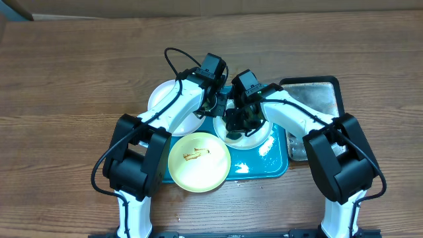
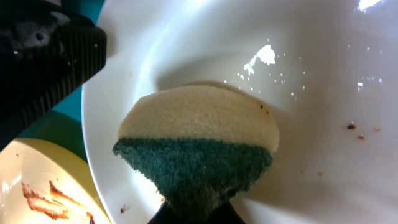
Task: Clean dirty plates on tray and stack at the side
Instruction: 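Scrub the white plate again with the sponge, left gripper holding rim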
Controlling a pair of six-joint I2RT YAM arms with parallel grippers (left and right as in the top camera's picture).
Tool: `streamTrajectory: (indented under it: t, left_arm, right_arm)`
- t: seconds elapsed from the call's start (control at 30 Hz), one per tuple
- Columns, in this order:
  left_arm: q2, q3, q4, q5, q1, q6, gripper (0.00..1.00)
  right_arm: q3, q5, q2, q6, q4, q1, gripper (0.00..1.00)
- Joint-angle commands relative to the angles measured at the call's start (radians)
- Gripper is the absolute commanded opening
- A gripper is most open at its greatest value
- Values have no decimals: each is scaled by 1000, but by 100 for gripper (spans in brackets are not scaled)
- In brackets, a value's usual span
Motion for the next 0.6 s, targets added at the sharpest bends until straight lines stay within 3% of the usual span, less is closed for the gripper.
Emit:
streamTrajectory:
  t: [0.0, 0.57]
  left_arm:
    - [-12, 12, 6, 8, -16, -10, 4]
    - [-12, 12, -5, 8, -16, -10, 4]
  right_arm:
    - [-60, 126, 120, 21, 38, 27, 4]
    - [0, 172, 120, 291, 87, -65, 4]
